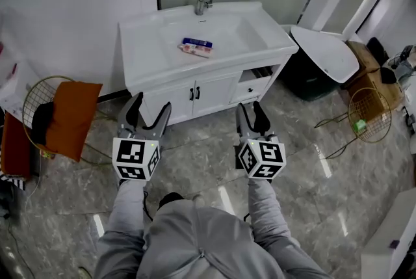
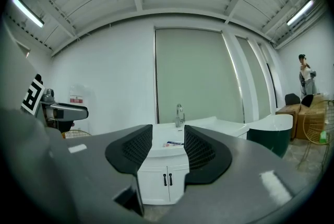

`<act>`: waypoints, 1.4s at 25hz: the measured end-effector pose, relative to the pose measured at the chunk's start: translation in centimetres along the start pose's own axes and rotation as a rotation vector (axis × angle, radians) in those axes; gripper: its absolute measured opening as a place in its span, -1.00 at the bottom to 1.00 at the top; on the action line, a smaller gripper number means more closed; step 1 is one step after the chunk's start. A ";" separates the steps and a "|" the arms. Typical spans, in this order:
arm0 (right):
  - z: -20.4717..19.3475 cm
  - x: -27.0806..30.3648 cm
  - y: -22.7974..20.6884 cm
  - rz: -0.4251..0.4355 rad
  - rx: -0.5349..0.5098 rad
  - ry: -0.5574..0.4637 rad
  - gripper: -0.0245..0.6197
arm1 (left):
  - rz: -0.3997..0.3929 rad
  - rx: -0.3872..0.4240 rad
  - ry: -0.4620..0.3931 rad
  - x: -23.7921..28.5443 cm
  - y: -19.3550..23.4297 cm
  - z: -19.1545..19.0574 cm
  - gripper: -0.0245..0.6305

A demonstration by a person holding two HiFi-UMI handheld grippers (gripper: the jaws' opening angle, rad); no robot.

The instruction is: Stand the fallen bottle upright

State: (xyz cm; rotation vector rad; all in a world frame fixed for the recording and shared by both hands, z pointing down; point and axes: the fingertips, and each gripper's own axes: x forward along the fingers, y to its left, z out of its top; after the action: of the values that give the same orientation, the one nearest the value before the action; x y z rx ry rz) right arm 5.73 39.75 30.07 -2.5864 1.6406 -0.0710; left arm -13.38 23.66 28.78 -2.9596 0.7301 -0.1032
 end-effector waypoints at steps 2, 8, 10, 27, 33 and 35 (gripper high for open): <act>-0.3 1.1 -0.7 0.004 0.003 0.006 -0.39 | 0.001 -0.006 0.009 1.3 0.0 -0.3 0.11; -1.3 5.3 -2.4 -0.005 0.020 0.023 -0.39 | -0.006 -0.013 0.023 6.0 1.5 -1.0 0.11; -1.4 7.3 -2.9 -0.010 0.018 0.025 -0.39 | -0.011 -0.016 0.019 8.0 2.3 -1.1 0.11; -1.5 28.4 -4.4 -0.058 -0.053 0.086 -0.39 | -0.105 -0.025 0.040 26.9 13.4 -3.3 0.11; -2.0 34.2 -3.6 -0.028 -0.098 0.114 -0.39 | -0.097 -0.011 0.063 30.0 17.3 -4.2 0.11; -2.2 35.6 -3.3 -0.019 -0.102 0.124 -0.39 | -0.086 -0.017 0.071 30.7 18.3 -4.6 0.11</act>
State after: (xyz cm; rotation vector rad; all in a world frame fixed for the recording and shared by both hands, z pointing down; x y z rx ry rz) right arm 23.74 8.87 32.52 -2.7243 1.7024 -0.1562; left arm 4.89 -7.11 32.73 -3.0181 0.6139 -0.2100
